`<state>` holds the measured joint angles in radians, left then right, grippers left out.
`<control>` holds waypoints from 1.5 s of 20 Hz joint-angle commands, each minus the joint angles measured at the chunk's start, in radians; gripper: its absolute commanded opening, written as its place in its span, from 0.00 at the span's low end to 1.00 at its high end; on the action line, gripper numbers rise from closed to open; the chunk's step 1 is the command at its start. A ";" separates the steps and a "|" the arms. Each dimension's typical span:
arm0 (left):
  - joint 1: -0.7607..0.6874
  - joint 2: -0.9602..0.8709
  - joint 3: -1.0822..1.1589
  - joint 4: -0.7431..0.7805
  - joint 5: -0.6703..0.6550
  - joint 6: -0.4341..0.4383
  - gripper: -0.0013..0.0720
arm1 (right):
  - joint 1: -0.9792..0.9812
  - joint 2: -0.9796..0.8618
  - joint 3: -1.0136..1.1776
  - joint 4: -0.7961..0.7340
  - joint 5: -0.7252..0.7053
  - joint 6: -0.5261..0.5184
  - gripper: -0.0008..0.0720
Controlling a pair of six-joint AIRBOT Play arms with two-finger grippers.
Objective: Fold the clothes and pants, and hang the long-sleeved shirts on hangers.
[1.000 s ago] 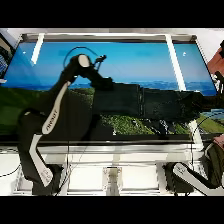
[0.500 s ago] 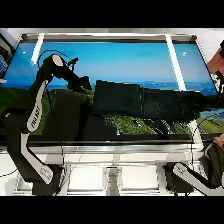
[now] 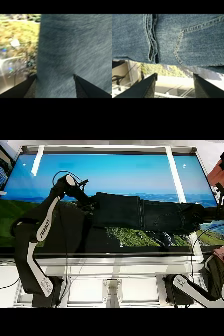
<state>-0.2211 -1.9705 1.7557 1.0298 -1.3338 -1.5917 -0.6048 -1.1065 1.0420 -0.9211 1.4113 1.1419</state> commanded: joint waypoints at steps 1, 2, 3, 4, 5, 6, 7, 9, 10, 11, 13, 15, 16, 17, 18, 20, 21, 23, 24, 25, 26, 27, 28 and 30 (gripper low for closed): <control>-0.029 -0.024 -0.001 -0.029 0.016 -0.003 0.74 | 0.001 0.000 0.000 0.000 -0.001 0.000 0.69; -0.032 -0.027 -0.001 -0.028 0.013 -0.003 0.62 | 0.001 0.000 0.000 0.000 -0.001 -0.001 0.69; -0.034 -0.027 -0.001 -0.028 0.013 -0.002 0.36 | 0.001 0.000 0.000 0.000 -0.001 -0.002 0.69; -0.034 -0.026 -0.001 -0.028 0.010 -0.002 0.07 | 0.001 0.000 0.000 0.000 -0.001 -0.002 0.69; -0.031 -0.026 -0.001 -0.027 -0.002 -0.001 0.05 | 0.001 0.000 0.000 0.000 -0.001 -0.002 0.69; -0.020 -0.026 -0.001 -0.027 -0.027 0.002 0.05 | 0.001 0.000 0.000 -0.001 -0.001 -0.003 0.69; -0.004 -0.023 -0.001 -0.027 -0.065 0.014 0.05 | 0.001 0.000 0.000 -0.003 -0.001 -0.003 0.69; 0.052 0.006 -0.001 -0.008 -0.164 0.043 0.05 | 0.001 0.000 0.000 -0.015 -0.002 -0.003 0.69; 0.089 0.037 -0.001 0.041 -0.218 0.047 0.05 | 0.001 0.000 0.000 -0.026 -0.007 -0.003 0.69; 0.124 0.078 0.000 0.127 -0.269 0.047 0.05 | 0.001 0.000 0.000 -0.036 -0.014 -0.003 0.69; 0.182 0.172 0.002 0.315 -0.349 0.047 0.05 | 0.001 0.000 0.000 -0.049 -0.031 -0.003 0.69; 0.225 0.272 0.002 0.445 -0.387 0.048 0.05 | 0.001 0.000 0.000 -0.049 -0.050 -0.003 0.69; 0.239 0.315 0.004 0.475 -0.391 0.060 0.05 | 0.001 0.000 0.000 -0.049 -0.056 -0.003 0.69; 0.246 0.346 0.013 0.491 -0.397 0.071 0.05 | 0.001 0.000 0.000 -0.049 -0.065 -0.003 0.69; 0.247 0.367 0.034 0.501 -0.413 0.088 0.05 | 0.001 0.000 0.000 -0.049 -0.068 -0.003 0.69; 0.238 0.375 0.105 0.514 -0.467 0.089 0.05 | 0.001 0.000 0.000 -0.050 -0.069 -0.003 0.69; 0.226 0.375 0.140 0.514 -0.480 0.088 0.05 | 0.001 0.000 0.000 -0.050 -0.071 -0.003 0.69; 0.180 0.375 0.224 0.513 -0.492 0.087 0.05 | 0.001 0.000 0.000 -0.051 -0.089 -0.003 0.69; 0.149 0.375 0.266 0.510 -0.492 0.088 0.05 | 0.001 0.000 0.000 -0.051 -0.096 -0.003 0.69; 0.109 0.375 0.309 0.511 -0.484 0.088 0.05 | 0.001 0.000 0.000 -0.051 -0.096 -0.003 0.69; 0.069 0.375 0.336 0.511 -0.473 0.088 0.05 | 0.001 0.000 0.000 -0.051 -0.097 -0.003 0.69; 0.024 0.375 0.344 0.511 -0.458 0.089 0.05 | 0.001 0.000 0.000 -0.051 -0.097 -0.003 0.69; -0.019 0.372 0.343 0.511 -0.452 0.089 0.05 | 0.001 0.000 0.000 -0.051 -0.098 -0.003 0.69; -0.109 0.348 0.341 0.511 -0.432 0.088 0.05 | 0.001 0.000 0.000 -0.051 -0.106 -0.003 0.69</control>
<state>-0.2241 -1.6073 2.0705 1.5383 -1.7920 -1.5036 -0.6048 -1.1065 1.0420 -0.9722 1.3151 1.1389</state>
